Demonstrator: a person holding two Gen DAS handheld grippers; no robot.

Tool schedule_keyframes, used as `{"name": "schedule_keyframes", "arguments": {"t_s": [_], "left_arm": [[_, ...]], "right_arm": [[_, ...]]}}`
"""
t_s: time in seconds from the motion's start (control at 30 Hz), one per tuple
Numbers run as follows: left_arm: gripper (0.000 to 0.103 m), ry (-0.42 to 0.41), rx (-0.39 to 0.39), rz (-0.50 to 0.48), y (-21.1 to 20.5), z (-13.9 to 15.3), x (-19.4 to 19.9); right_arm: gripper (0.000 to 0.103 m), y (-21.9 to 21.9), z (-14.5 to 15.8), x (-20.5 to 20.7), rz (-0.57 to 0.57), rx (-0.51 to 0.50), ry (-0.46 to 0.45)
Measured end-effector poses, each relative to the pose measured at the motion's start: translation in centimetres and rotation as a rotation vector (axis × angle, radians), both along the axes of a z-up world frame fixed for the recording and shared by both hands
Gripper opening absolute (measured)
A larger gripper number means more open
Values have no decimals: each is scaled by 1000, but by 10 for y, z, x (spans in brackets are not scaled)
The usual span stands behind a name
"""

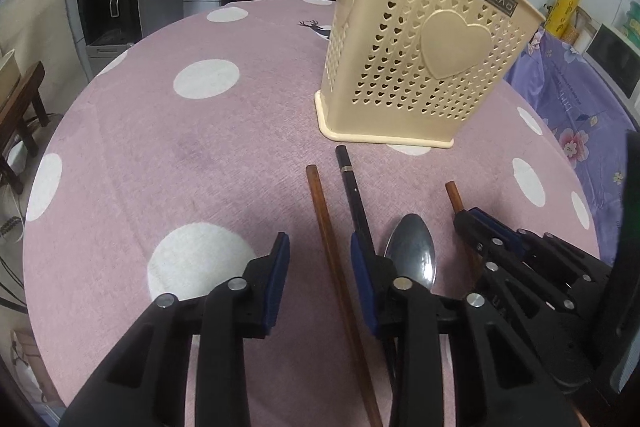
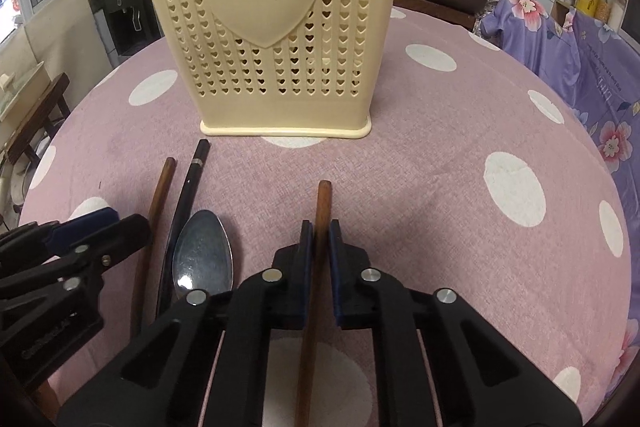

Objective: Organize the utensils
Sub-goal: 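Grasp a brown chopstick with the right tool while the left tool grasps another brown chopstick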

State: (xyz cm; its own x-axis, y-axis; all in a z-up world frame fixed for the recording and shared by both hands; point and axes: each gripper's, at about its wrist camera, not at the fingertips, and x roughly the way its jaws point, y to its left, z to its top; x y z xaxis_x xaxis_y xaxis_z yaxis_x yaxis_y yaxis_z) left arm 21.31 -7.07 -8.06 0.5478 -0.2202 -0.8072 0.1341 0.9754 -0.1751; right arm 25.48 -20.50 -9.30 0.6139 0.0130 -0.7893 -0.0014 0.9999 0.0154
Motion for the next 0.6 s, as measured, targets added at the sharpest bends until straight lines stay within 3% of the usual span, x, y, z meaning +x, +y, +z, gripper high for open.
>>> {"name": "schedule_keyframes", "arguments": {"t_s": [0.27, 0.47, 0.6], "left_arm": [[27, -5, 25, 11, -6, -5, 7], [26, -21, 86, 4, -14, -5, 13], [13, -34, 117, 12, -12, -6, 12]], "right_arm": [[9, -3, 0, -3, -4, 9, -7], [9, -1, 0, 1, -16, -1, -4], [9, 1, 0, 1, -17, -9, -4]]}}
